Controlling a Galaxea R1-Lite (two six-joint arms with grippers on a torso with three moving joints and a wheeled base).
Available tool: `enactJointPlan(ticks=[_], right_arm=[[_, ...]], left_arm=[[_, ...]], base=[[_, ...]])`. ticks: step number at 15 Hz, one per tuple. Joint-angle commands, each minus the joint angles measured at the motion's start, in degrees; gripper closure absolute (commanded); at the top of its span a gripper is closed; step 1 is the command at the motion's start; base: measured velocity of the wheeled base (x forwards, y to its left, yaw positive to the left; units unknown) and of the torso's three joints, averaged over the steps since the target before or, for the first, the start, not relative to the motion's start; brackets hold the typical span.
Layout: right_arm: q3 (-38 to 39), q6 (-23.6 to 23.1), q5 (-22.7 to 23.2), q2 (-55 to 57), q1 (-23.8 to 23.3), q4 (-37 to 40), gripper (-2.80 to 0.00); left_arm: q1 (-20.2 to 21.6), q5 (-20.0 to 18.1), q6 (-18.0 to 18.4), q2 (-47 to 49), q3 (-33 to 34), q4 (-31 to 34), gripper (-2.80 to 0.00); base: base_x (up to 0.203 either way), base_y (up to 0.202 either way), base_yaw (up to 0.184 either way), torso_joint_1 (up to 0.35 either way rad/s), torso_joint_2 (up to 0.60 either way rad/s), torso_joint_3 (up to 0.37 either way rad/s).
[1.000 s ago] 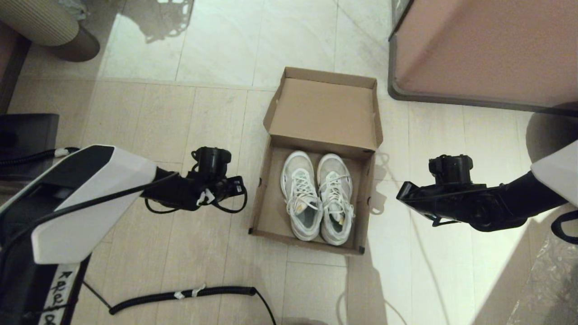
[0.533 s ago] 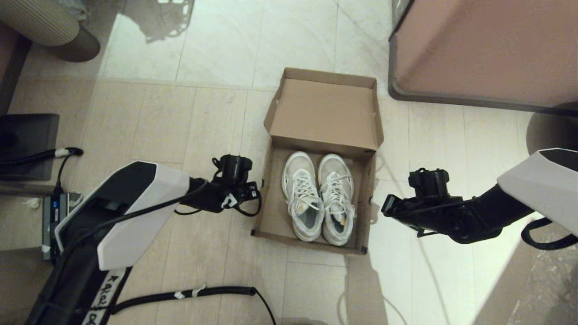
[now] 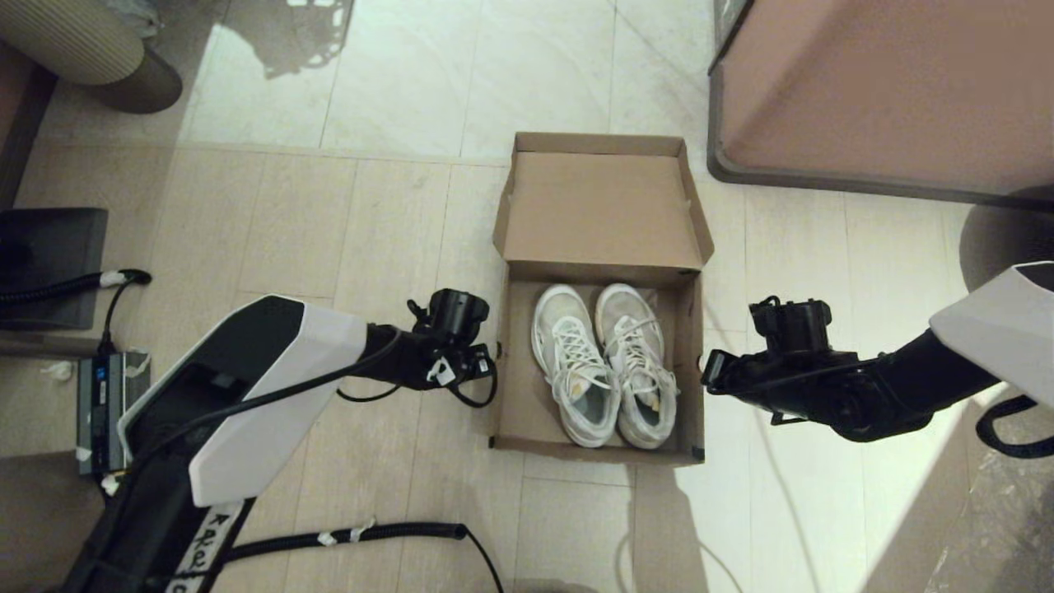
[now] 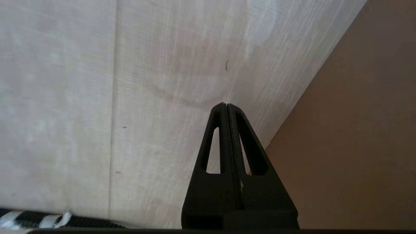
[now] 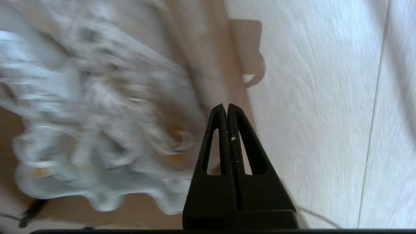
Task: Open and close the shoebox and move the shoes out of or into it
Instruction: Put the shoes out of the shoe box
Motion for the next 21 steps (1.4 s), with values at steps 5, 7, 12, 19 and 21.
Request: enactJointPlan(ticks=[5,7,12,19,21], right_arm=[[5.40,-0.27,0.18,-13.53,8.41,8.65,0.00],[6.44,-0.19,-0.10,-12.05,12.69,8.83,-2.80],[4.02,-5.50,-6.20,-0.30,16.05,4.90,-2.80],[-8.07,-9.20,-11.26,13.52,16.10,-3.66,-2.80],[-12.43,-10.23,-12.54,16.61,16.11,-3.10,-2.80]], left_arm=[[3.06,1.22,-0.81,-7.89,8.46,-0.31,0.00],[4.97,1.31,-0.93,-10.85,9.76,-0.23,0.00],[9.39,1.25,-0.98,-21.69,17.99,-0.52,0.00],[16.71,0.65,-0.77,-37.25,28.55,0.04,0.00],[17.41,0.62,-0.77,-39.32,31.85,-0.12,0.00]], base=[[0.000,0.000,0.000,0.000,0.00,0.000],[0.000,0.000,0.000,0.000,0.00,0.000],[0.000,0.000,0.000,0.000,0.00,0.000],[0.000,0.000,0.000,0.000,0.00,0.000],[0.000,0.000,0.000,0.000,0.00,0.000]])
